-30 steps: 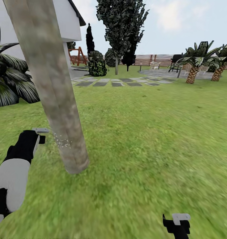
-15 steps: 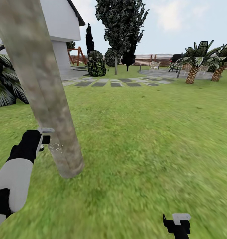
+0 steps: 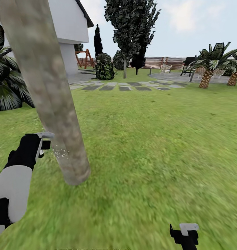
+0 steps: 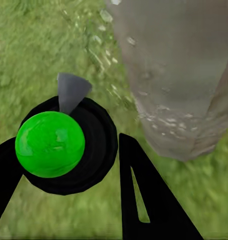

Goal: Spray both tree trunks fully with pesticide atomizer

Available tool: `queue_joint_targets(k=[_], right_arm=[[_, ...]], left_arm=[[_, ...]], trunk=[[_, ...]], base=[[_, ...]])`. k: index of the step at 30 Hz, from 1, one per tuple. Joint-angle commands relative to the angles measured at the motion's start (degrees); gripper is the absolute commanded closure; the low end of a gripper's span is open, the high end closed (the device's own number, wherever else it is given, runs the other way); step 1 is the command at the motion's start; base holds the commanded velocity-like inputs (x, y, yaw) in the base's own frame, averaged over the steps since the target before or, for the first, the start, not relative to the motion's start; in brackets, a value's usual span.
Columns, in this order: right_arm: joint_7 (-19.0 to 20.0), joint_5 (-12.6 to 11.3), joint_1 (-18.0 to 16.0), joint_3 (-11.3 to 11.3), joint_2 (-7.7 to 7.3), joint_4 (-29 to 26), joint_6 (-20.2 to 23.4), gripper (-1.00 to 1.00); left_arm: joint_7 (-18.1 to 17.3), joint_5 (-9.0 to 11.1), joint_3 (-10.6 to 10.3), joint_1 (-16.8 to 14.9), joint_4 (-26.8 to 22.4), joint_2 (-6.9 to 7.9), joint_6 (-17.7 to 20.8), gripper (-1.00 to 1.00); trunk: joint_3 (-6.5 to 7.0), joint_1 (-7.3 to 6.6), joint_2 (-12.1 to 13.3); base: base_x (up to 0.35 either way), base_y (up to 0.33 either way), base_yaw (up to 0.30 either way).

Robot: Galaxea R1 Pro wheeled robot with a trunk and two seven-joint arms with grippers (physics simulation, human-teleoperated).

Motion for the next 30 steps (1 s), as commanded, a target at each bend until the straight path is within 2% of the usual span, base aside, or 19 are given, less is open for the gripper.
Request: queue_joint_targets(k=[1,7,18,24,30], right_arm=[[-0.21,0.61,-0.04,-0.42,0.00,0.06,-0.16,-1.00],[-0.21,0.61,-0.04,-0.42,0.00,0.06,-0.16,-1.00],[-0.21,0.61,-0.04,-0.42,-0.17,0.09,-0.16,-1.00],[-0.21,0.61,-0.04,-0.42,-0.17,0.12,-0.16,-1.00],[-0.21,0.61,-0.04,-0.42,-0.17,0.10,-0.16,-1.00]], left_arm=[[-0.25,-0.35,0.05,0.05,-0.15,-0.02,0.37,1.00],[-0.33,-0.21,-4.12,0.30,-0.25,-0.45,0.70,1.00],[-0.34,-0.09,-4.29,-0.42,-0.25,-0.22,0.87,1.00],[-0.27,-0.17,-4.37,-0.24,-0.25,-0.76,0.97,1.00],[-0.23,-0.17,-4.02,0.27,-0.19,-0.09,0.91,1.00]], trunk=[[-0.05,-0.02,-0.02],[-0.05,-0.02,-0.02],[-0.05,-0.02,-0.02],[-0.05,-0.02,-0.02],[-0.05,-0.02,-0.02]], base=[[-0.181,-0.035,0.053],[-0.286,-0.131,0.007],[-0.230,-0.203,0.000],[0.197,-0.179,0.000],[0.282,-0.140,0.000]])
